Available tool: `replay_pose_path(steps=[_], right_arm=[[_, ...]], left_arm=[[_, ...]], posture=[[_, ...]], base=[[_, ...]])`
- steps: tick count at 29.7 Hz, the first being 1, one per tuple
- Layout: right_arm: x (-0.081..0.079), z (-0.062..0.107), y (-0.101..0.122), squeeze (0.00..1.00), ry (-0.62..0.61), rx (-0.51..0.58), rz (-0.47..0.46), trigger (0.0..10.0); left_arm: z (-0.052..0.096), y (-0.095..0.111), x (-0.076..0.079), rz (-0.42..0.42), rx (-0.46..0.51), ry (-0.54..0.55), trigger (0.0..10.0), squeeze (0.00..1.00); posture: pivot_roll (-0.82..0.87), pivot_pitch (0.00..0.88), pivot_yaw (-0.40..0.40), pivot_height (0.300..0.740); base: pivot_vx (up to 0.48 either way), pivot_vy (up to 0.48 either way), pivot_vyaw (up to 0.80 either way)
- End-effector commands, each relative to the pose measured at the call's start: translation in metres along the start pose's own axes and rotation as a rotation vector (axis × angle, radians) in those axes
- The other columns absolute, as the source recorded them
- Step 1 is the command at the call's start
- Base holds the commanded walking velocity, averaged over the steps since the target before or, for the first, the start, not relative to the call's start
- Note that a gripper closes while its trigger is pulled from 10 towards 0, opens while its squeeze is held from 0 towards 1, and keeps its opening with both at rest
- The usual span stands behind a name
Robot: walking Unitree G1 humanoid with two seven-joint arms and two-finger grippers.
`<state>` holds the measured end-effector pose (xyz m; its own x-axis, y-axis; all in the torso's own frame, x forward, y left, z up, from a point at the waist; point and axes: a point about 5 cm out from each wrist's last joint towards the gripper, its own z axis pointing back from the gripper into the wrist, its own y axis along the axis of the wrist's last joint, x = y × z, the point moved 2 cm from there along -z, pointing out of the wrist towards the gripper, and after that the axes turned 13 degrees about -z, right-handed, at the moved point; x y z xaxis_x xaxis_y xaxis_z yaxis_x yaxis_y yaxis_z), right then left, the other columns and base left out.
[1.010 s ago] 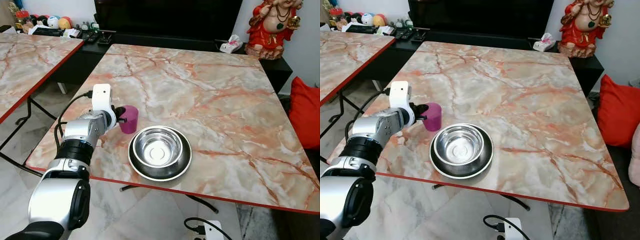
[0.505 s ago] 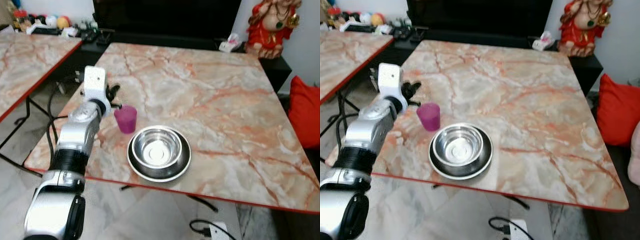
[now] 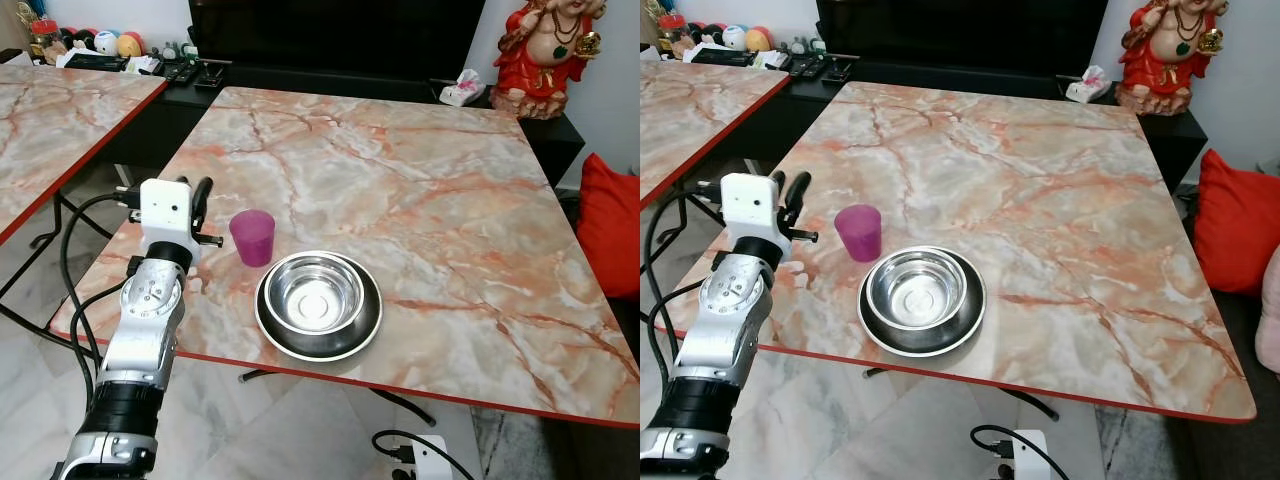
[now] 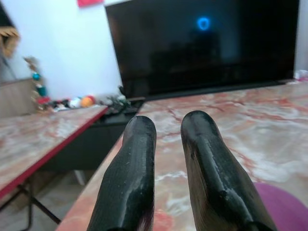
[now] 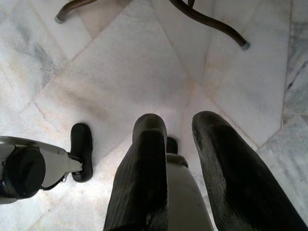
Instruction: Setting the table
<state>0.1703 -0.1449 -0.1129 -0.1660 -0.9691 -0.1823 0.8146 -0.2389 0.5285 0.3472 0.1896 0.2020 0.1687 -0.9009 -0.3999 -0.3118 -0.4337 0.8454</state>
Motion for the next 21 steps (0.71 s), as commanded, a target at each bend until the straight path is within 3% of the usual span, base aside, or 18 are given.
replay_pose_path(steps=[1, 8, 21], right_arm=[[0.004, 0.001, -0.003, 0.0, -0.01, -0.008, -0.007, 10.0], [0.01, 0.002, -0.003, 0.0, -0.021, -0.006, -0.012, 10.0], [0.011, 0.002, -0.004, 0.0, -0.02, -0.003, -0.012, 10.0]], left_arm=[[0.004, 0.002, -0.002, -0.013, 0.016, 0.038, 10.0, 0.0], [0.01, -0.001, 0.001, 0.02, 0.004, 0.08, 10.0, 0.0], [0.007, 0.005, 0.011, 0.045, 0.025, 0.065, 10.0, 0.0]], posture=[[0.13, 0.006, -0.039, 0.74], [0.13, 0.0, -0.041, 0.74], [0.13, 0.0, -0.043, 0.74]], base=[[0.0, 0.0, 0.0], [0.0, 0.077, 0.0], [0.0, 0.469, 0.0]])
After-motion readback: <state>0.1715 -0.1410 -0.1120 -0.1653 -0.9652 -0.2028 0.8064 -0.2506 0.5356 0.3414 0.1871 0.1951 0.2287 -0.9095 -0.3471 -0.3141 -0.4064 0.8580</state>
